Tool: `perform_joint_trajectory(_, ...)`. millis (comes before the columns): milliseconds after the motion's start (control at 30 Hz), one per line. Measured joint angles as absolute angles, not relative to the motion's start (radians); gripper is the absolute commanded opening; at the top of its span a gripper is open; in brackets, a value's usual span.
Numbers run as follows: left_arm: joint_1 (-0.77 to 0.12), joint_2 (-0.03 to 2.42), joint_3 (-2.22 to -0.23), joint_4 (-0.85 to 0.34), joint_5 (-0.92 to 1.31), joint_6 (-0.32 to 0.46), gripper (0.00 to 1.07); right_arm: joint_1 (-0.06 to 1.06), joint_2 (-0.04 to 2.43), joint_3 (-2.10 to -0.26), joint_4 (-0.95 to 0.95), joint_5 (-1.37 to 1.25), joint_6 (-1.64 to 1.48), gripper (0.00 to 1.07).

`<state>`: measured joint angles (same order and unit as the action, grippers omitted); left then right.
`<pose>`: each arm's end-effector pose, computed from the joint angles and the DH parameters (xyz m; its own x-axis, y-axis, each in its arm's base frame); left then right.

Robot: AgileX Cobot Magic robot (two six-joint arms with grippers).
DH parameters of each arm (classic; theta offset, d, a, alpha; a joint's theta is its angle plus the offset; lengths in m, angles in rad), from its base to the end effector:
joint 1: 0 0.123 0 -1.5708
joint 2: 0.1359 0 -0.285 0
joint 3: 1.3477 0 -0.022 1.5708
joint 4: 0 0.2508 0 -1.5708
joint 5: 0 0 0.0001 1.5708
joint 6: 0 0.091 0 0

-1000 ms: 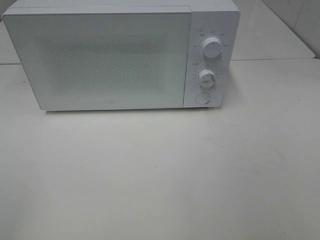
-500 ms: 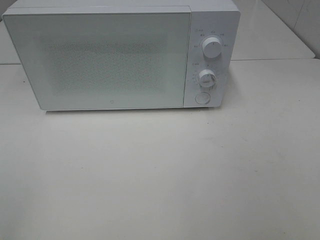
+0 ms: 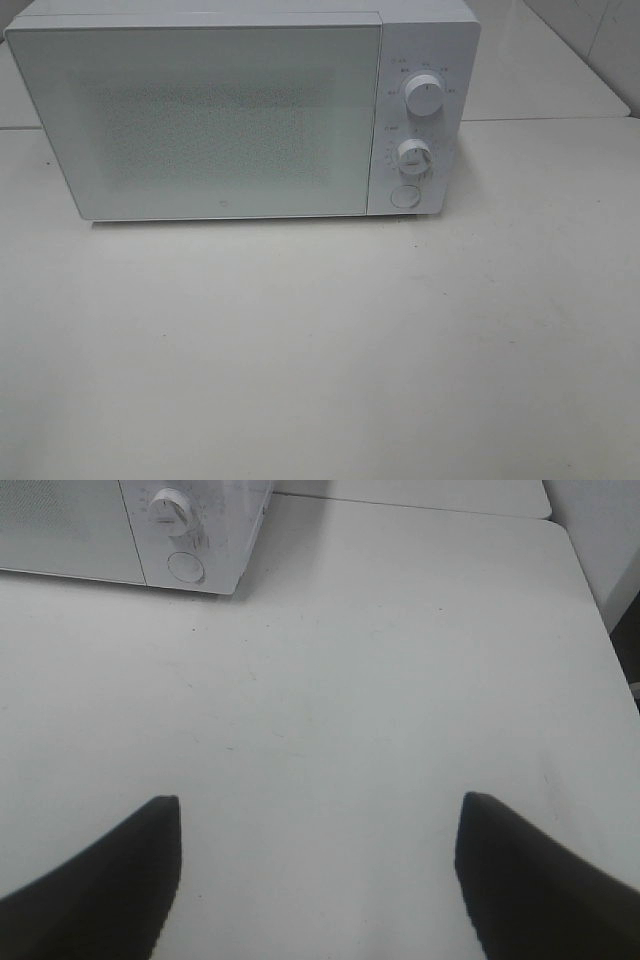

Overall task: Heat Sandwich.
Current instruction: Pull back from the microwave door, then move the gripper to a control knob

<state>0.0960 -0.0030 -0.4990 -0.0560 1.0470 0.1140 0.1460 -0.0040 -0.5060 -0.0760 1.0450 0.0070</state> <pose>-0.0042 -0.0048 0.2782 -0.4422 0.0436 -0.8958 -0.0145 0.9983 0.0557 -0.0047 -0.0067 0.2804 -0.4244 -0.0939 -0.9006 -0.0998 0.9934 -0.0565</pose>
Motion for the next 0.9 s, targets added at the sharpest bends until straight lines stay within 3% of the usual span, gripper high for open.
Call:
perform_joint_trajectory(300,0.096,-0.003,-0.499,-0.056,1.047,0.114,0.98,0.146,0.015,-0.547,-0.067,1.009,0.007,0.76)
perform_joint_trajectory(900,0.096,-0.003,-0.499,-0.056,1.047,0.114,0.98,0.146,0.343,-0.565,-0.062,0.692,0.056,0.77)
